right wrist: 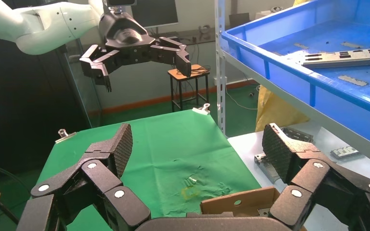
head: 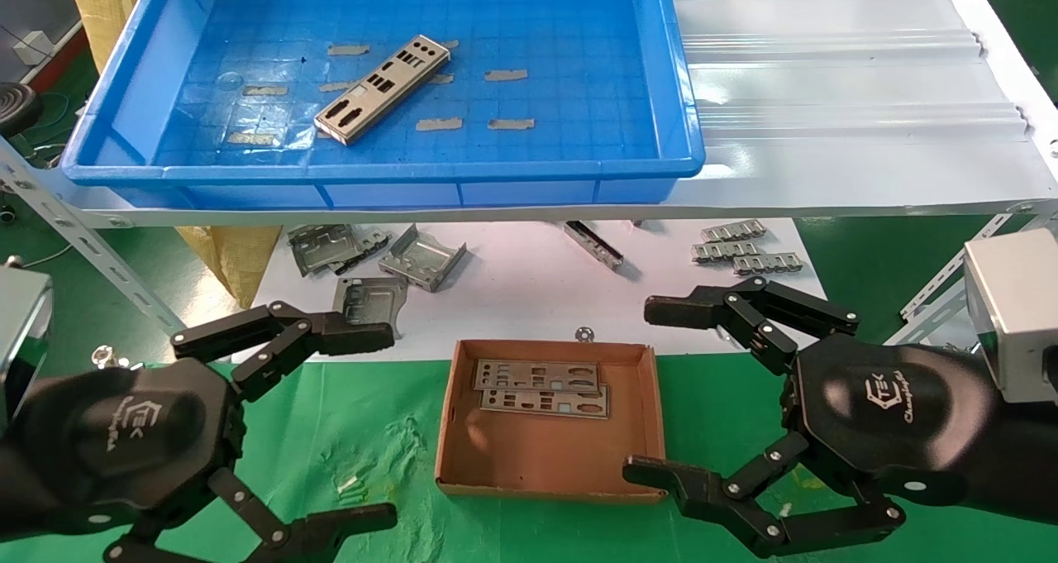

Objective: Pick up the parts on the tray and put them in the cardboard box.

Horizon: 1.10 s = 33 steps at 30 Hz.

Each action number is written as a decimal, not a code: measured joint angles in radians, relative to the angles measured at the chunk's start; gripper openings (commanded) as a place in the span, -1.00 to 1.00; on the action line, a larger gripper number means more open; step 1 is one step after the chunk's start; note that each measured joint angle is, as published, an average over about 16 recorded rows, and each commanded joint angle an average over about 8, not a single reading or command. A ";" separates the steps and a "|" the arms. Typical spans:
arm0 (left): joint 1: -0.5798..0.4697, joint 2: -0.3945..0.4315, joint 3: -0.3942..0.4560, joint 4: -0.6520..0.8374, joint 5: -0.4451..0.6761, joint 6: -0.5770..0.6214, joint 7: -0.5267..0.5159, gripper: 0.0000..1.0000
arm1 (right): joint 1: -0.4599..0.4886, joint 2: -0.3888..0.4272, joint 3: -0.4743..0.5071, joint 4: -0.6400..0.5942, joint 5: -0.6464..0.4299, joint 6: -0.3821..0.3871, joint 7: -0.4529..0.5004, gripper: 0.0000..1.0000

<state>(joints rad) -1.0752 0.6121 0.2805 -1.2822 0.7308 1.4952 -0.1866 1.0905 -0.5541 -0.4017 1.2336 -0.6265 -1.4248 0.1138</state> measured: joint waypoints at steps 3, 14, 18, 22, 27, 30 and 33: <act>0.000 0.000 0.000 0.000 0.000 0.000 0.000 1.00 | 0.000 0.000 0.000 0.000 0.000 0.000 0.000 1.00; 0.000 0.000 0.000 0.000 0.000 0.000 0.000 1.00 | 0.000 0.000 0.000 0.000 0.000 0.000 0.000 1.00; 0.000 0.000 0.000 0.000 0.000 0.000 0.000 1.00 | 0.000 0.000 0.000 0.000 0.000 0.000 0.000 1.00; 0.000 0.000 0.000 0.000 0.000 0.000 0.000 1.00 | 0.000 0.000 0.000 0.000 0.000 0.000 0.000 1.00; 0.000 0.000 0.000 0.000 0.000 0.000 0.000 1.00 | 0.000 0.000 0.000 0.000 0.000 0.000 0.000 1.00; 0.000 0.000 0.000 0.000 0.000 0.000 0.000 1.00 | 0.000 0.000 0.000 0.000 0.000 0.000 0.000 1.00; 0.000 0.000 0.000 0.000 0.000 0.000 0.000 1.00 | 0.000 0.000 0.000 0.000 0.000 0.000 0.000 1.00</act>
<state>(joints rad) -1.0752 0.6121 0.2805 -1.2822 0.7308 1.4952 -0.1866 1.0905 -0.5541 -0.4017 1.2335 -0.6265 -1.4248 0.1138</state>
